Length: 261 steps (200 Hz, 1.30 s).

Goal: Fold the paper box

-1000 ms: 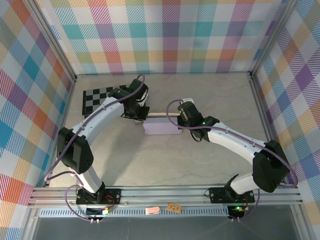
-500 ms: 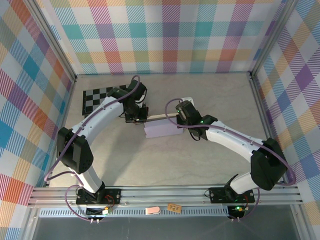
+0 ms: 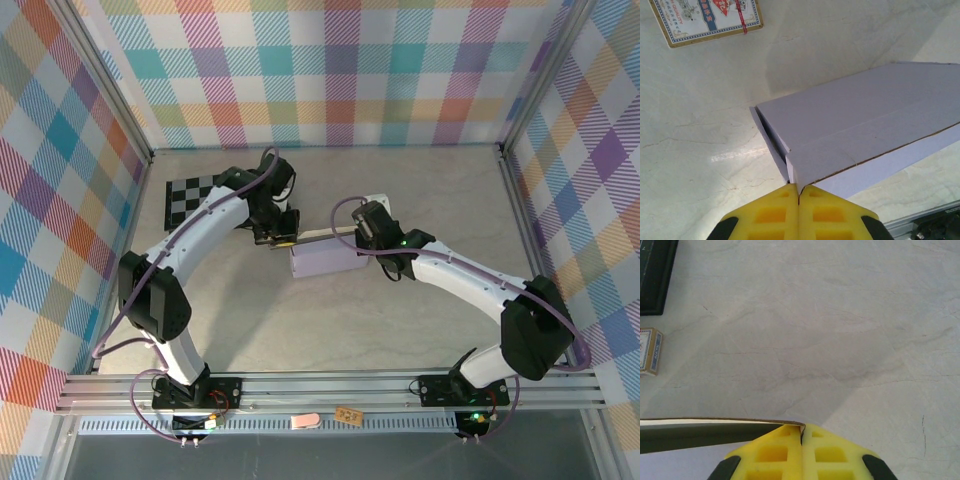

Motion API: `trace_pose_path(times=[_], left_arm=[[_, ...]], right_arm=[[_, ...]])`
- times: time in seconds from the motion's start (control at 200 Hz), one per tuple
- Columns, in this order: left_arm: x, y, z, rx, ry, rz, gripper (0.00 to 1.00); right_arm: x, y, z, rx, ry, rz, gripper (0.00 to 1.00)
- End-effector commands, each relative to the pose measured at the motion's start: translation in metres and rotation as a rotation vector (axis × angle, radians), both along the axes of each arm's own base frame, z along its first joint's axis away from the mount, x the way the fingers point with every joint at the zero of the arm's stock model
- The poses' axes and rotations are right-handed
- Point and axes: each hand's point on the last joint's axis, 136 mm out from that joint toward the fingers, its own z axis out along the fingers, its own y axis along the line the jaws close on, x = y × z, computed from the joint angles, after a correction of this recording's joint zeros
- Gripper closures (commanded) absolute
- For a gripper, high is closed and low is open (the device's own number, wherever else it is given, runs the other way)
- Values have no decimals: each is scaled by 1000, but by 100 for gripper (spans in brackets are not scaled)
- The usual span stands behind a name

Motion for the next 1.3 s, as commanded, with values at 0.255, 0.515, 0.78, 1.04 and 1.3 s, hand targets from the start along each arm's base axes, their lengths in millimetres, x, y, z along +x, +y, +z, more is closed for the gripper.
trace_pose_path(times=[0.255, 0.515, 0.78, 1.04, 1.3], left_arm=[[-27, -4, -20, -33, 76, 28, 100], [-37, -3, -32, -4, 60, 38, 100], [-44, 4, -37, 44, 34, 36, 100], [-50, 8, -45, 87, -9, 13, 100], [-54, 14, -54, 155, -69, -14, 100]], right_arm=[[-22, -11, -43, -96, 167, 8, 100], [-23, -11, -42, -98, 167, 6, 100], [-22, -12, -42, -101, 167, 4, 100], [-23, -13, -40, -112, 172, 1, 100], [-22, -14, -36, -122, 181, -8, 100]])
